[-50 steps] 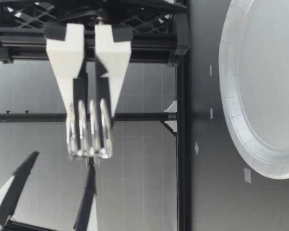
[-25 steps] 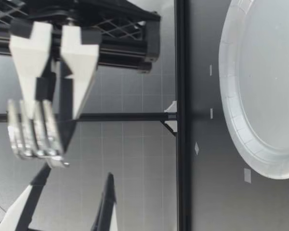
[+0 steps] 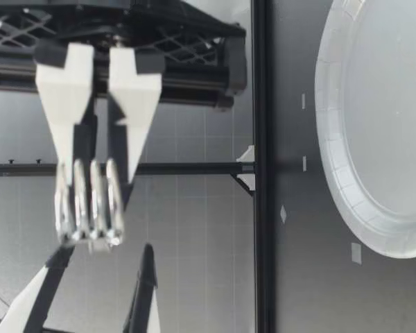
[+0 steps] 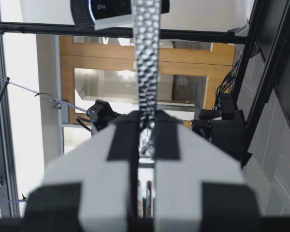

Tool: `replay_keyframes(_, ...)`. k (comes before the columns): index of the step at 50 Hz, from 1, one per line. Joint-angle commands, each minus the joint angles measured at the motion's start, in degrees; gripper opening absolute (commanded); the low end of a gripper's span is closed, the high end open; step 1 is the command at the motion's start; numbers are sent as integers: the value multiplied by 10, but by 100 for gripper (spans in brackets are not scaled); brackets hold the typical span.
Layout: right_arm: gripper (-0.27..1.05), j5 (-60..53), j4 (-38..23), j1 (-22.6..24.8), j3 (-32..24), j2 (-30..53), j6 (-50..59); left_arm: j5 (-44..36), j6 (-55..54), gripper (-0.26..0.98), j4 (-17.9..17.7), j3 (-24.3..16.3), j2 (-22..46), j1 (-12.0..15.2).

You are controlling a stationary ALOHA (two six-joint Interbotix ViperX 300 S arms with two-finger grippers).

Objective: Pick up the fork and place it on the plate.

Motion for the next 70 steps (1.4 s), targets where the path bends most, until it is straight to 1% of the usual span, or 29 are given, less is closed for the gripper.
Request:
replay_keyframes(1, 5, -11, -1, 7, -20, 3, 1, -5, -2, 60, -2, -16, 3, 3)
replay_keyframes(8, 5, -11, 0, 9, -20, 4, 1, -11, -2, 57, -2, -18, 4, 2)
replay_keyframes(13, 5, -11, 1, 10, -20, 2, 1, -12, -1, 49, -2, -17, 4, 3)
replay_keyframes(24, 5, -9, 2, 12, -19, 4, 2, -12, -1, 20, -2, -14, -4, 3)
replay_keyframes(28, 5, -10, 4, 12, -18, 4, 2, -12, -1, 11, -2, -13, -4, 3)
replay_keyframes(32, 5, -9, 9, 11, -16, 3, 1, -12, -2, 8, -3, -13, -4, 3)
replay_keyframes(43, 6, -10, 13, 11, -15, 2, -1, -12, -2, 8, -16, -16, 0, 3)
replay_keyframes(46, 10, -11, 11, 11, -15, 1, -4, -12, -2, 8, -17, -14, -1, 2)
replay_keyframes(50, 19, -14, 7, 11, -15, 0, -4, -12, -2, 8, -17, -12, 0, 3)
replay_keyframes(53, 30, -14, 4, 12, -15, -3, -3, -12, -2, 8, -17, -13, 3, 3)
replay_keyframes(56, 47, -11, 3, 11, -15, -3, -4, -12, -2, 8, -17, -13, 6, 3)
replay_keyframes(59, 60, -8, 2, 12, -15, -3, -5, -12, -3, 8, -18, -13, 8, 3)
replay_keyframes(61, 66, -6, 1, 11, -14, -4, -5, -12, -3, 8, -18, -11, 9, 2)
replay_keyframes(66, 66, -7, 1, 11, -11, -7, -10, -12, -4, 8, -24, -10, 10, 3)
replay_keyframes(70, 66, -8, 0, 12, -8, -13, -19, -12, -4, 8, -35, -10, 11, 3)
